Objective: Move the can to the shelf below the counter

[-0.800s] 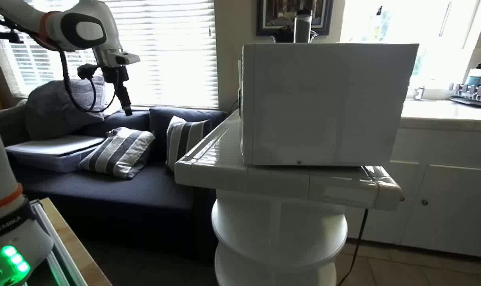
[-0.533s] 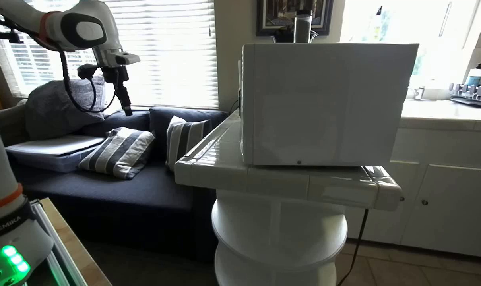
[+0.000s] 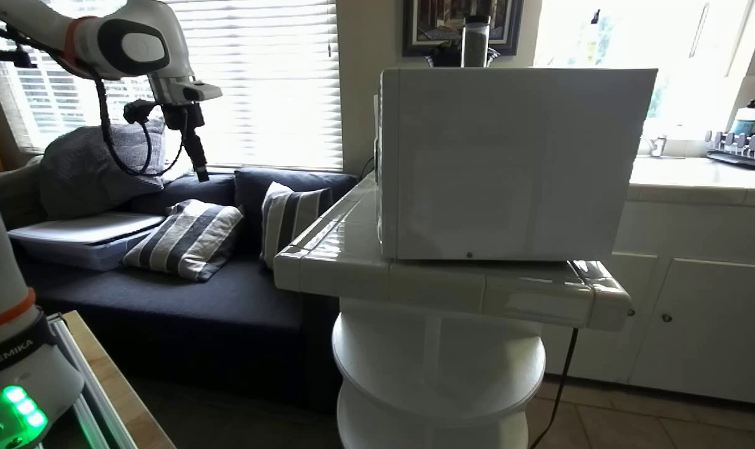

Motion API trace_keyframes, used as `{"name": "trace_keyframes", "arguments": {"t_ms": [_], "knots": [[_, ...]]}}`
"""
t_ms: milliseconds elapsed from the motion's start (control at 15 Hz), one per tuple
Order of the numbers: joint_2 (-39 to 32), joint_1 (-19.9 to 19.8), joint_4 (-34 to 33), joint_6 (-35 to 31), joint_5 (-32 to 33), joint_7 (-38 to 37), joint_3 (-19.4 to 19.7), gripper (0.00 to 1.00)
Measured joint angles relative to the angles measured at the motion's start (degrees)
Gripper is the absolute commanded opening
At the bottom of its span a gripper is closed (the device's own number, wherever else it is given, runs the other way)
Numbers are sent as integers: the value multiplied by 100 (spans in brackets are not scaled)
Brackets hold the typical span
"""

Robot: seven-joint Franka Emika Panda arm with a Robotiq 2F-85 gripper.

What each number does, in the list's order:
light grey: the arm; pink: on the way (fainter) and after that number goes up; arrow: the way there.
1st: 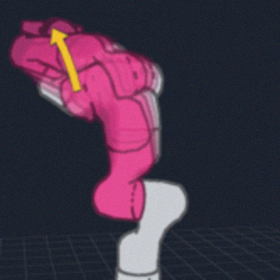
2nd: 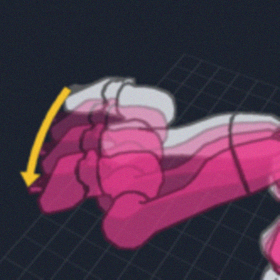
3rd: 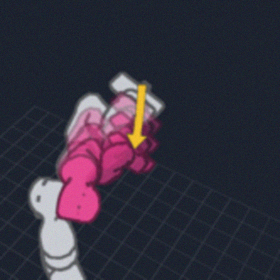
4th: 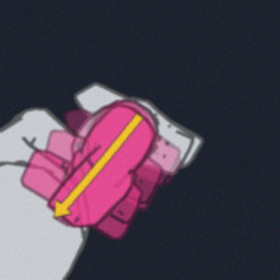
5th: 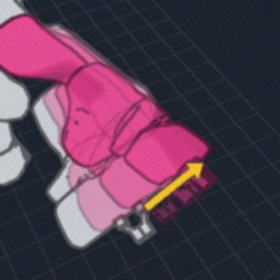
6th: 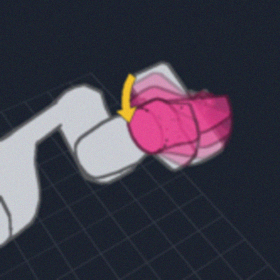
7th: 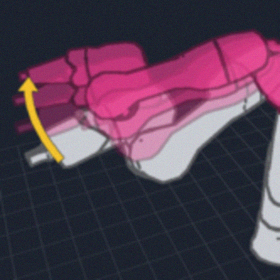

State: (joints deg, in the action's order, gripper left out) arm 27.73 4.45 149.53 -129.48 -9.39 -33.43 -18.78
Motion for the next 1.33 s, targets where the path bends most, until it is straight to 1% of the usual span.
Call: {"name": "trace_keyframes", "arguments": {"t_ms": [133, 267, 467, 667, 800, 933, 1133, 1333], "knots": [[-174, -207, -230, 41, 210, -197, 91, 100], [-466, -499, -629, 72, 621, -469, 135, 100], [-1104, -828, -1548, 318, 1393, -1094, 132, 100], [-1912, -864, -2594, 637, 2228, -2030, 122, 100], [-2477, -769, -3271, 733, 2760, -2691, 141, 100], [-3060, -541, -3976, 914, 3318, -3385, 238, 100], [-3859, 0, -4978, 1392, 3878, -4203, 520, 100], [-4597, 603, -5962, 2033, 4324, -4866, 891, 100]]}}
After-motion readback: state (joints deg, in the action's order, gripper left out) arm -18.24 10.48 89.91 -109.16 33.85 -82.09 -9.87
